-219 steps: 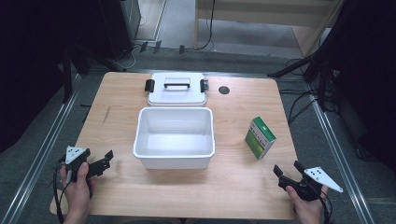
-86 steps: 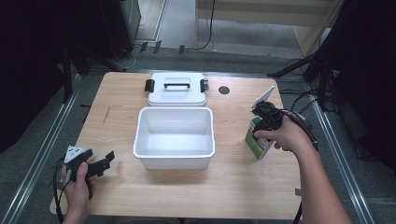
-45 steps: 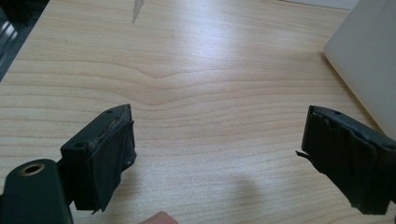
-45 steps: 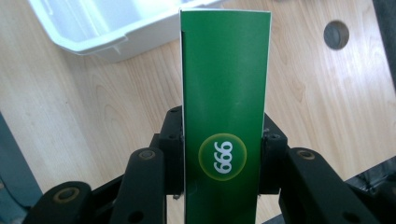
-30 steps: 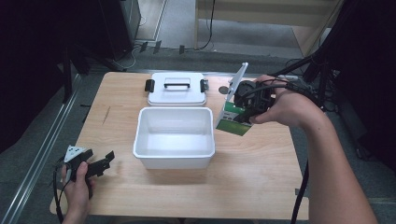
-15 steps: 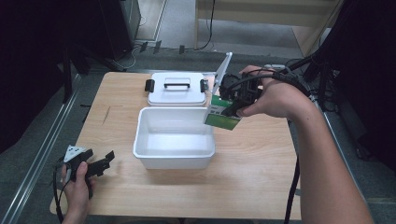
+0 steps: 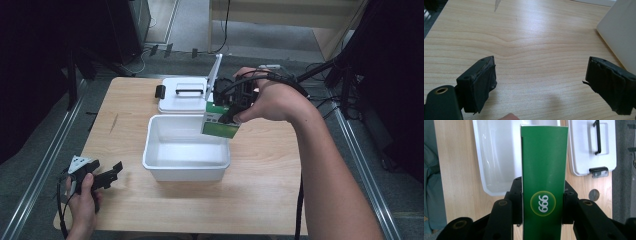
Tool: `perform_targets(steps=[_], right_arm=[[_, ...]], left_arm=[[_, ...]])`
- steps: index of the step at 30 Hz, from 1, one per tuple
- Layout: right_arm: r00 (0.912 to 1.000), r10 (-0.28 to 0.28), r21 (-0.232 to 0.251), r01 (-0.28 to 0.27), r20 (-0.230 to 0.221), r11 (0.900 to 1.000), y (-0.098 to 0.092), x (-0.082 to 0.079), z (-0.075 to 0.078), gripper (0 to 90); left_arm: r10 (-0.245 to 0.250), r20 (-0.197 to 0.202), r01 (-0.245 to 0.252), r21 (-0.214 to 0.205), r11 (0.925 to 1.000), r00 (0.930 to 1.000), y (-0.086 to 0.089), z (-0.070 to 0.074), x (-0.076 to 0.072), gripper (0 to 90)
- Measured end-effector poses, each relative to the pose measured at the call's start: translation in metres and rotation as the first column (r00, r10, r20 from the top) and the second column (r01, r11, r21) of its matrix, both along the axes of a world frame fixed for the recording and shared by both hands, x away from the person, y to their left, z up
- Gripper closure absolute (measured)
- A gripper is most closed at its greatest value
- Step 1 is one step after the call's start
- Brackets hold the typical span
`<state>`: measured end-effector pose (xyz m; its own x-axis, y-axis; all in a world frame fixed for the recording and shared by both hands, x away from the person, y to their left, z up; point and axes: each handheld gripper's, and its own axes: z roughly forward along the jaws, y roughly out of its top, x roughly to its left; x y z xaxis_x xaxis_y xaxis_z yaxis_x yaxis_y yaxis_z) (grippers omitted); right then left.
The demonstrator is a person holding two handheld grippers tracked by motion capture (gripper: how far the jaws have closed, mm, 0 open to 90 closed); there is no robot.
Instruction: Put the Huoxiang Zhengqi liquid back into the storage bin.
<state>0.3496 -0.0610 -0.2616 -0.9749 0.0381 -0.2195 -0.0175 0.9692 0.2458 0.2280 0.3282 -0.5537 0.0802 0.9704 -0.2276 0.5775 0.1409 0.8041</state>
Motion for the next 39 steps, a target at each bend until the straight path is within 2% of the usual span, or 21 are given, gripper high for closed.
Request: perform_targets(steps=[9, 12, 17, 27, 32, 39], right_arm=[[0.9982, 0.055, -0.026, -0.056, -0.023, 0.9981, 0.020, 0.002, -0.013, 63.9], [0.9972, 0.058, -0.032, -0.059, -0.048, 0.9978, 0.023, 0.004, -0.018, 63.9], [0.9946, 0.086, -0.047, -0.089, -0.059, 0.9949, 0.025, 0.009, -0.031, 63.9], [0.9945, 0.071, -0.084, -0.077, -0.076, 0.9935, 0.028, 0.013, -0.050, 63.9], [0.9934, 0.088, -0.091, -0.094, -0.074, 0.9913, 0.031, 0.015, -0.059, 63.8], [0.9932, 0.081, -0.122, -0.091, -0.083, 0.9883, 0.036, 0.017, -0.074, 63.8]], left_arm=[[-0.001, -0.002, 0.001, -0.005, 1.0000, 1.0000, 0.000, 0.000, 0.000, 10.4], [-0.001, -0.002, 0.001, -0.006, 1.0000, 1.0000, 0.001, 0.000, 0.000, 10.4], [0.000, -0.001, 0.000, -0.010, 1.0000, 1.0000, 0.001, 0.000, 0.000, 10.4], [0.001, 0.002, -0.001, -0.012, 0.9999, 1.0000, 0.001, 0.000, 0.001, 10.4], [0.000, 0.001, 0.000, -0.014, 0.9999, 1.0000, 0.001, 0.000, 0.001, 10.4], [0.001, -0.001, -0.001, -0.015, 0.9999, 1.0000, 0.001, 0.000, 0.001, 10.4]])
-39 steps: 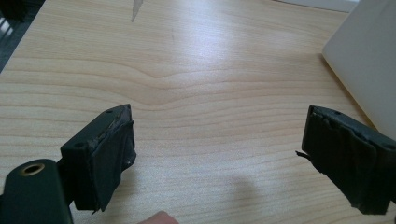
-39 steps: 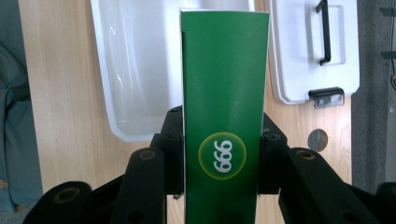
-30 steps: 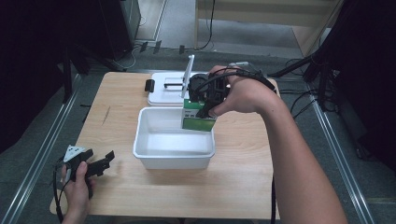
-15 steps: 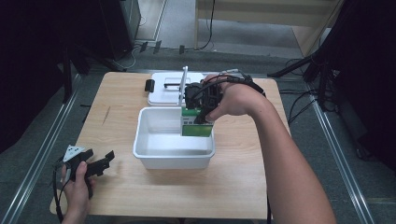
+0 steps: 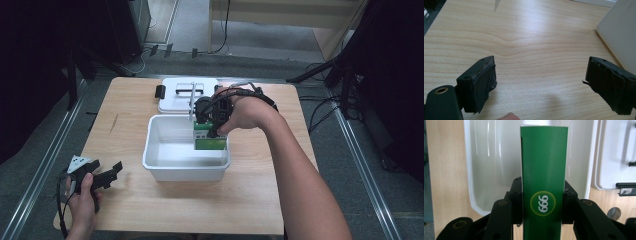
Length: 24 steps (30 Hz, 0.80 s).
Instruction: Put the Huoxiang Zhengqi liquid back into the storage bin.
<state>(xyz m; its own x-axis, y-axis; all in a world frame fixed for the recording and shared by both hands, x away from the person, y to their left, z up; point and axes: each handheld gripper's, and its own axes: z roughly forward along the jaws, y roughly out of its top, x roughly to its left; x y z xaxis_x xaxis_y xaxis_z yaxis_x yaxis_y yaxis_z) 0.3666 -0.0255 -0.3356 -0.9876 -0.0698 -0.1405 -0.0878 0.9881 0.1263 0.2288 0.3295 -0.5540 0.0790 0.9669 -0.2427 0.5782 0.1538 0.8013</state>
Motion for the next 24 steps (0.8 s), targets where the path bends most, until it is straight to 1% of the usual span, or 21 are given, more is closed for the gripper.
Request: perform_targets(steps=[4, 7, 9, 10, 12, 17, 19, 23, 24], right_arm=[[0.9999, 0.012, -0.009, -0.012, -0.010, 0.9999, 0.003, 0.003, -0.013, 63.8], [0.9998, 0.001, -0.022, -0.001, -0.018, 0.9998, 0.004, 0.005, -0.021, 63.7], [0.9998, -0.001, -0.026, 0.001, -0.019, 0.9996, 0.005, 0.006, -0.023, 63.7], [0.9996, -0.011, -0.032, 0.010, -0.027, 0.9994, 0.005, 0.006, -0.027, 63.7], [0.9997, -0.002, -0.033, 0.001, -0.026, 0.9995, 0.006, 0.008, -0.030, 63.7], [0.9993, -0.019, -0.034, 0.018, -0.032, 0.9993, 0.005, 0.010, -0.036, 63.7], [0.9993, -0.019, -0.031, 0.018, -0.034, 0.9994, 0.006, 0.012, -0.042, 63.7], [0.9993, -0.019, -0.043, 0.017, -0.034, 0.9989, 0.007, 0.013, -0.049, 63.7], [0.9992, -0.023, -0.052, 0.021, -0.032, 0.9984, 0.008, 0.013, -0.051, 63.7]], left_arm=[[0.001, -0.001, -0.001, -0.003, 1.0000, 1.0000, 0.000, 0.000, 0.000, 10.4], [0.001, -0.001, -0.001, -0.005, 1.0000, 1.0000, 0.001, 0.000, 0.000, 10.4], [0.002, -0.001, -0.002, -0.005, 1.0000, 1.0000, 0.001, 0.000, 0.000, 10.4], [0.001, -0.001, -0.001, -0.006, 1.0000, 1.0000, 0.001, 0.000, 0.000, 10.4], [0.002, 0.000, -0.002, -0.005, 1.0000, 1.0000, 0.001, 0.000, 0.000, 10.4], [0.002, -0.001, -0.002, -0.005, 1.0000, 1.0000, 0.001, 0.000, 0.000, 10.4], [0.003, 0.001, -0.003, -0.005, 1.0000, 1.0000, 0.001, 0.000, 0.000, 10.4], [0.002, 0.001, -0.002, -0.005, 1.0000, 1.0000, 0.001, 0.000, 0.000, 10.4], [0.002, 0.001, -0.002, -0.006, 1.0000, 1.0000, 0.001, 0.000, 0.000, 10.4]])
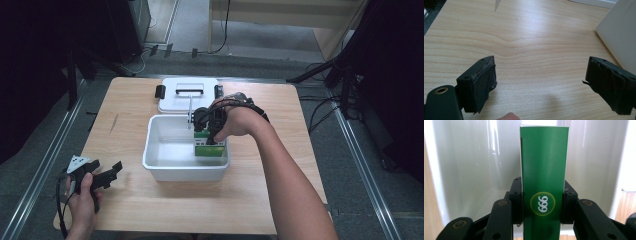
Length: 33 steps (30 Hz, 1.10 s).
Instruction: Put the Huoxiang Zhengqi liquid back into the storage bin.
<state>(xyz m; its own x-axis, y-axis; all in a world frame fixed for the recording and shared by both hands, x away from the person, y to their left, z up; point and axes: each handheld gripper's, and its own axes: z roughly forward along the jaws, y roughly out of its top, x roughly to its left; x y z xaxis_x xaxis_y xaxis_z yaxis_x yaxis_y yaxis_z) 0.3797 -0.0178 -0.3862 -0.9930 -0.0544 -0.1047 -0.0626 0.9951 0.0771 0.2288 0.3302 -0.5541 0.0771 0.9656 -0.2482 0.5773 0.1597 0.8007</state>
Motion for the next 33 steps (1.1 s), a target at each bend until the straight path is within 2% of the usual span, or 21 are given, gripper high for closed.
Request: perform_targets(steps=[9, 19, 28, 33], right_arm=[[0.9999, 0.002, 0.006, -0.002, -0.011, 1.0000, 0.000, 0.003, -0.012, 63.7], [0.9999, -0.011, 0.034, 0.011, -0.008, 0.9994, -0.003, 0.004, -0.013, 61.9], [0.9978, -0.066, 0.086, 0.065, 0.006, 0.9942, -0.011, 0.008, -0.013, 55.5], [0.9966, -0.081, 0.113, 0.079, 0.012, 0.9904, -0.016, 0.010, -0.013, 47.6]], left_arm=[[-0.002, -0.002, 0.002, -0.001, 1.0000, 1.0000, 0.000, 0.000, 0.000, 10.4], [-0.002, -0.001, 0.002, 0.000, 1.0000, 1.0000, 0.000, 0.000, 0.000, 10.5], [0.002, -0.001, -0.002, 0.003, 1.0000, 1.0000, -0.001, 0.000, 0.000, 11.8], [0.004, 0.001, -0.004, 0.005, 1.0000, 1.0000, -0.001, 0.000, 0.000, 11.8]])
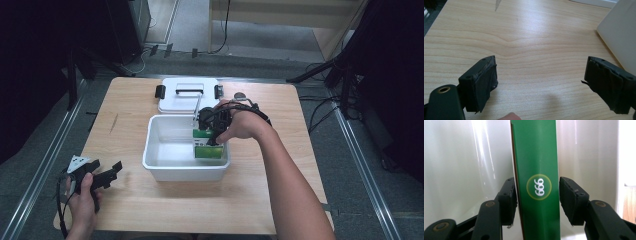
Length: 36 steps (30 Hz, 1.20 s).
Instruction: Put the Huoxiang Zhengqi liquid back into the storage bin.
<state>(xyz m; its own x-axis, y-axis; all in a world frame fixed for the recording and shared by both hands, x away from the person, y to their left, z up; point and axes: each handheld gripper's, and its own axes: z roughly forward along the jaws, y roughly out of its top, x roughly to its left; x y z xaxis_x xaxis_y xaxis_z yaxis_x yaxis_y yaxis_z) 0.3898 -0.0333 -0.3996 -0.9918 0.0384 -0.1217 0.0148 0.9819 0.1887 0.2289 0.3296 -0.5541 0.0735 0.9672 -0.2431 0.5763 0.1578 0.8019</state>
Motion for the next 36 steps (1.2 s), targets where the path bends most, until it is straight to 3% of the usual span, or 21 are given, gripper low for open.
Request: perform_targets(steps=[8, 12, 18, 23, 26, 29, 31, 33, 36], right_arm=[[0.9966, -0.081, 0.106, 0.082, -0.013, 0.9910, -0.008, 0.002, 0.006, 35.1], [0.9941, -0.106, 0.167, 0.109, -0.022, 0.9800, -0.011, 0.000, 0.014, 31.8], [0.9850, -0.170, 0.242, 0.172, -0.028, 0.9548, -0.015, -0.004, 0.028, 26.9], [0.9705, -0.241, 0.286, 0.235, -0.015, 0.9291, -0.024, -0.007, 0.041, 23.8], [0.9585, -0.285, 0.320, 0.273, -0.008, 0.9074, -0.031, -0.009, 0.047, 23.3], [0.9319, -0.363, 0.353, 0.340, -0.003, 0.8716, -0.038, -0.010, 0.053, 16.9], [0.9079, -0.419, 0.389, 0.391, -0.016, 0.8337, -0.044, -0.012, 0.057, 14.0], [0.8953, -0.444, 0.419, 0.416, -0.033, 0.8070, -0.049, -0.013, 0.058, 11.5], [0.8759, -0.479, 0.466, 0.447, -0.054, 0.7638, -0.058, -0.016, 0.060, 0.3]], left_arm=[[-0.001, 0.000, 0.001, 0.000, 1.0000, 1.0000, 0.000, 0.000, 0.000, 11.9], [0.000, -0.001, 0.000, 0.000, 1.0000, 1.0000, 0.000, 0.000, 0.000, 11.9], [0.000, -0.002, 0.000, 0.001, 1.0000, 1.0000, 0.000, 0.000, 0.000, 11.9], [-0.001, -0.003, 0.001, 0.001, 1.0000, 1.0000, 0.000, 0.000, 0.000, 11.9], [-0.001, -0.002, 0.001, 0.001, 1.0000, 1.0000, 0.000, 0.000, 0.000, 11.9], [-0.001, -0.002, 0.001, 0.002, 1.0000, 1.0000, 0.000, 0.000, 0.000, 11.9], [-0.002, -0.003, 0.002, 0.005, 1.0000, 1.0000, -0.001, 0.000, 0.000, 11.9], [0.000, 0.001, 0.000, 0.009, 1.0000, 1.0000, -0.001, 0.000, 0.000, 11.9], [-0.001, -0.001, 0.001, 0.012, 0.9999, 1.0000, -0.001, 0.000, 0.000, 11.9]])
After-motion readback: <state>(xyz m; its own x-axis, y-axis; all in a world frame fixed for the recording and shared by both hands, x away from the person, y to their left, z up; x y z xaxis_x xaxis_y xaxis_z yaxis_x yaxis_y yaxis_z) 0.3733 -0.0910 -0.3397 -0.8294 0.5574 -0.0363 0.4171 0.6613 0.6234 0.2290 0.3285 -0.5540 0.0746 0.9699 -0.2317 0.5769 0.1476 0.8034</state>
